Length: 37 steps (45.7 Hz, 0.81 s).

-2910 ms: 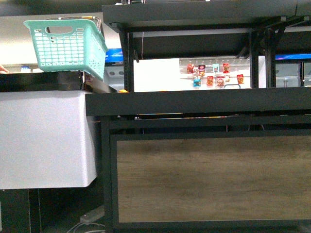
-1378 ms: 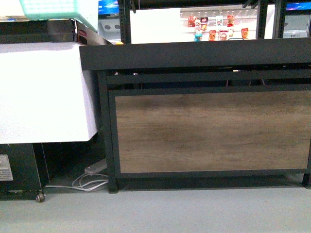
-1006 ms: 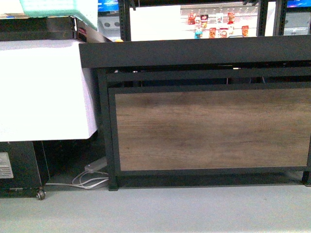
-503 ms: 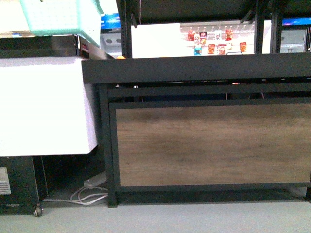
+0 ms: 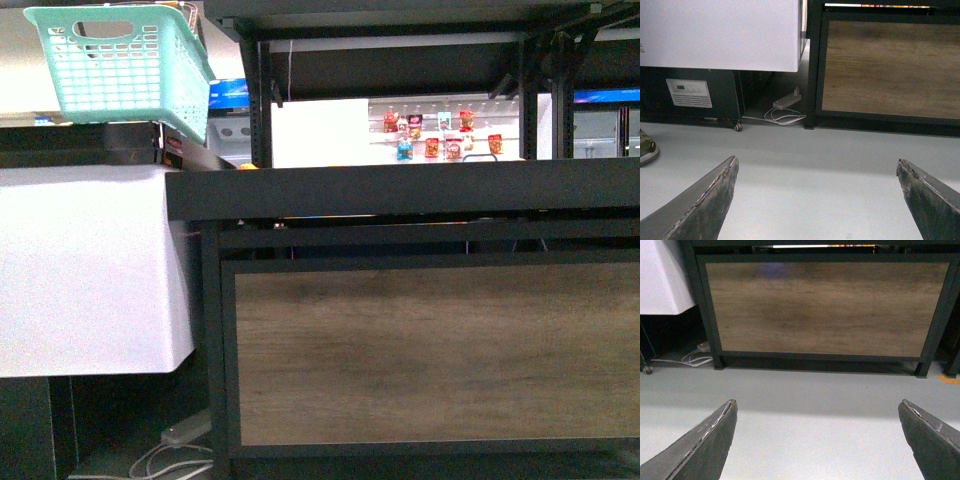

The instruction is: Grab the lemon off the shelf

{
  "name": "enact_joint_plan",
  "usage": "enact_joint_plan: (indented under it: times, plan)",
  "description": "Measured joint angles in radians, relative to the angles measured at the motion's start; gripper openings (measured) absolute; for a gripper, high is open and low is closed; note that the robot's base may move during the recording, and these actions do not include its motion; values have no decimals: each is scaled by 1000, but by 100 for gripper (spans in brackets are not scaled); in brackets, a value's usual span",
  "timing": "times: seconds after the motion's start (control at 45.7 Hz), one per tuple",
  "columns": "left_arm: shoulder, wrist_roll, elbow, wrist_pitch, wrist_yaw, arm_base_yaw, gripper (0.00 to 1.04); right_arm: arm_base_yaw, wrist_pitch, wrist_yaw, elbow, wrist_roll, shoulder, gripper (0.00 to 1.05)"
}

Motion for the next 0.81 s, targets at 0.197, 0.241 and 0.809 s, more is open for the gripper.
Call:
enact_joint_plan:
  times: [0.197,0.241,0.809]
  plan:
    - [0,0,0,0,0,0,97,0,0,0,0,0,0,97]
    - [0,0,0,0,0,0,97,0,0,0,0,0,0,97]
    - [0,0,0,0,0,0,97,0,0,0,0,0,0,97]
